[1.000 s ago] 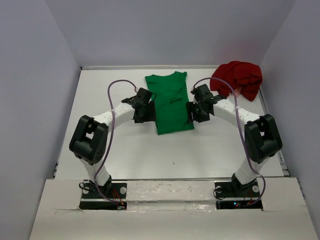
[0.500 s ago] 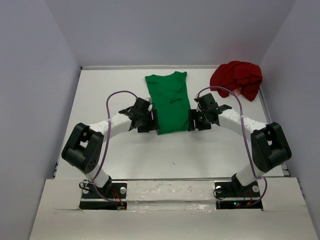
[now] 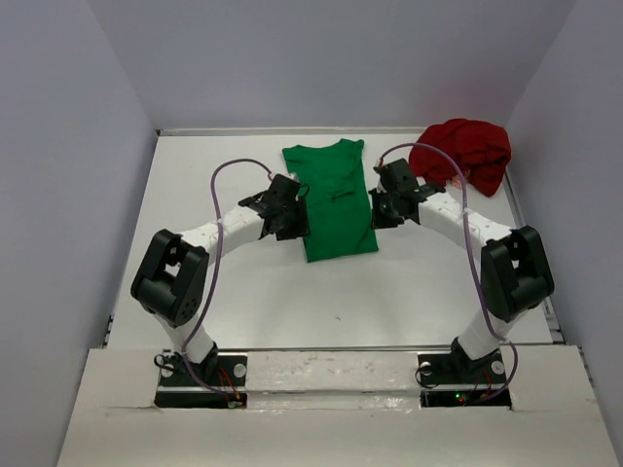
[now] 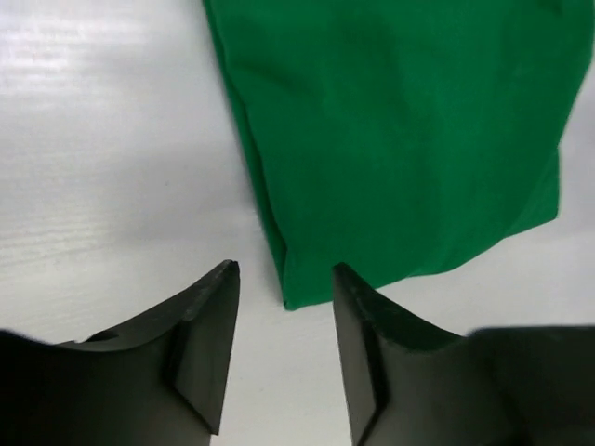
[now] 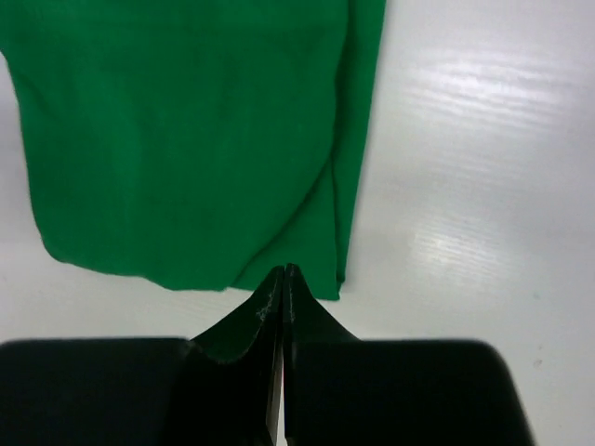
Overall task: Fold and stack the t-shirts
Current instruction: Fold the tshirt
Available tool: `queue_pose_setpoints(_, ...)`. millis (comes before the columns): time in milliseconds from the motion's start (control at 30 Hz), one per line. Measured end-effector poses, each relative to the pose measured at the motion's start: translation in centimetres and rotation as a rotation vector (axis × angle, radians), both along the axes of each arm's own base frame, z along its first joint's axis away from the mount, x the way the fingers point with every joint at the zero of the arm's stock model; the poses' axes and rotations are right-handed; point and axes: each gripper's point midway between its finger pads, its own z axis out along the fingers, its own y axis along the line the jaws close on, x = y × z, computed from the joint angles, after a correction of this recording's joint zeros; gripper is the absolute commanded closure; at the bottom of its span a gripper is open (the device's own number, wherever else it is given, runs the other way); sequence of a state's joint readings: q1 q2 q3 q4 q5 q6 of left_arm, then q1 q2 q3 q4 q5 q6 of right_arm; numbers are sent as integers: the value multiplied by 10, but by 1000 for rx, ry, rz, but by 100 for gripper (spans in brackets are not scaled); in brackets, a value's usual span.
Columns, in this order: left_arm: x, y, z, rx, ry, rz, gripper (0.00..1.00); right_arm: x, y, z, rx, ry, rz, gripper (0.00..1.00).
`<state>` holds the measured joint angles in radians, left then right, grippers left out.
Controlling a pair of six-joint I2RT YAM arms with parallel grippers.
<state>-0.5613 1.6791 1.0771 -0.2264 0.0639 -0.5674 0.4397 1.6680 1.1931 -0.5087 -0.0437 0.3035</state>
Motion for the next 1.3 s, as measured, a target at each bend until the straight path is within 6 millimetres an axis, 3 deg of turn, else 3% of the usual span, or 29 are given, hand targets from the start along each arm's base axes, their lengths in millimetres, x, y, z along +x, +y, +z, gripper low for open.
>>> queue_pose_setpoints(67,13,-5,14,-10,-33,12,81,13,5,9,3,-25,0,100)
queue_pose_setpoints(100,21,-8,21,-11,-53,10,100,18,7,11,3,-30,0,100)
queue_pose_setpoints(300,55,-26,46,-20,-107,6,100,58,24,13,-4,-57,27,100)
queue_pose_setpoints(433,76,-42,34,-18,-98,-7,100,73,34,-14,-19,-16,51,100)
queue_pose_setpoints(600,74,-45,-10,18,-12,-24,100,75,35,-46,-49,49,70,100)
queue_pose_setpoints(733,70,-45,-34,32,35,-34,100,75,36,-55,-58,66,80,100)
queue_pose_setpoints(1033,75,-49,-37,10,44,-34,100,80,39,-50,-51,52,87,100)
queue_pose_setpoints(1300,74,-49,-39,-10,49,-3,100,68,37,-61,-30,74,71,100)
